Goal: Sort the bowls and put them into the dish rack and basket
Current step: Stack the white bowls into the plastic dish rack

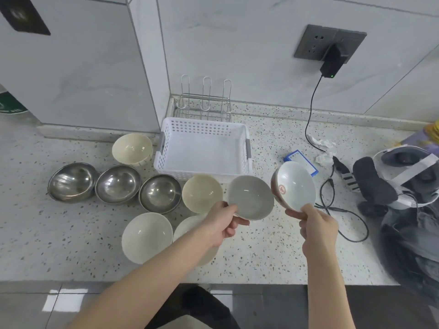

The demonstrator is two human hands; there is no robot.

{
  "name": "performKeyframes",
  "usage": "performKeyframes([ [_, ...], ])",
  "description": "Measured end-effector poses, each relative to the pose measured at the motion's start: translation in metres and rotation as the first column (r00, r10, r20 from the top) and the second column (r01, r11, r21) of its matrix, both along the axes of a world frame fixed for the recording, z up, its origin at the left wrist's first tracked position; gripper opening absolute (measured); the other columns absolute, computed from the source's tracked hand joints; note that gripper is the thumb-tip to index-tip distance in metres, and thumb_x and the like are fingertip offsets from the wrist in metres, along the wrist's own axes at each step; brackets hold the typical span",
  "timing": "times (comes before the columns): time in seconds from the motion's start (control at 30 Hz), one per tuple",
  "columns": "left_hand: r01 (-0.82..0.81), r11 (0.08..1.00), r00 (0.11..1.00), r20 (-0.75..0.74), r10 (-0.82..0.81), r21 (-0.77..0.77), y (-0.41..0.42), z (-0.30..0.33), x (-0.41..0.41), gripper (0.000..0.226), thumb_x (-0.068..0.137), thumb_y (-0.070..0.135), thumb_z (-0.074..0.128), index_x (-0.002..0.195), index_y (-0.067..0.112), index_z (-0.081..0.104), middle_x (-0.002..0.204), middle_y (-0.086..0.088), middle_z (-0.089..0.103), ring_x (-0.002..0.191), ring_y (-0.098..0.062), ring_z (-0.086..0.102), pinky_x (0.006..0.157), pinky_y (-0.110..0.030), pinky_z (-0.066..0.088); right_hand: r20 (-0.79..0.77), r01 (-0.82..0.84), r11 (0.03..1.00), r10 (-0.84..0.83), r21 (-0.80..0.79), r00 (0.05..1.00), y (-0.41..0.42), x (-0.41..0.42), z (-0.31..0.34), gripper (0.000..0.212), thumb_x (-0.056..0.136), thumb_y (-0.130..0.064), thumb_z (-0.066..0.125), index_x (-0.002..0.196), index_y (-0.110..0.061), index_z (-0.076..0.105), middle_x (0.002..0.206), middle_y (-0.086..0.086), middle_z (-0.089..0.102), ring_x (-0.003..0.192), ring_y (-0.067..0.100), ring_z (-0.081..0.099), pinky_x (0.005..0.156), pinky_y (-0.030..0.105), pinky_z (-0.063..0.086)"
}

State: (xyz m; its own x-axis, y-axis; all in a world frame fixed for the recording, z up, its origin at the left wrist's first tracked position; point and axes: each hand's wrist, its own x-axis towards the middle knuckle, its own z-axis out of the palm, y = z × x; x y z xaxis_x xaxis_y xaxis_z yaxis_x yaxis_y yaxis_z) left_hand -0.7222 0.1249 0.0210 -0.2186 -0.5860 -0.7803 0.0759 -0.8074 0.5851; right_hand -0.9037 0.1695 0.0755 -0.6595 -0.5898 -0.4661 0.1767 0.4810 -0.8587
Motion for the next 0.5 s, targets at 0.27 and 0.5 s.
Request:
performKeyframes([
  [0.27, -0.267, 0.944, 0.964, -0.073, 0.257, -0.194, -0.008, 0.041, 0.13, 0.021, 0.094, 0.003, 0.041, 0.112, 0.007, 0.051, 0.07, -0.019, 0.071, 0.035, -0.005, 0.031, 0.032, -0.015, 0.022, 0.028, -0.137, 0.978, 0.143, -0.155, 0.989, -0.038, 0.1, 0.043, 0.014, 0.08, -0.001, 0.053, 0.067, -0.004, 0.057, 0.06, 0.012, 0.072, 0.041, 0.007, 0.025, 0.034, 0.013, 0.025],
  [0.5, -0.498, 0.822, 0.864, -0.073, 0.499, -0.277, 0.028, 0.038, 0.326, 0.025, 0.095, 0.007, 0.041, 0.114, 0.011, 0.057, 0.074, -0.014, 0.076, 0.038, -0.003, 0.031, 0.034, -0.015, 0.023, -0.155, -0.29, 0.947, 0.268, -0.142, 0.951, -0.038, 0.261, 0.021, 0.027, 0.074, -0.009, 0.055, 0.049, -0.006, 0.047, 0.04, 0.002, 0.044, 0.051, 0.019, 0.028, 0.048, 0.025, 0.027],
])
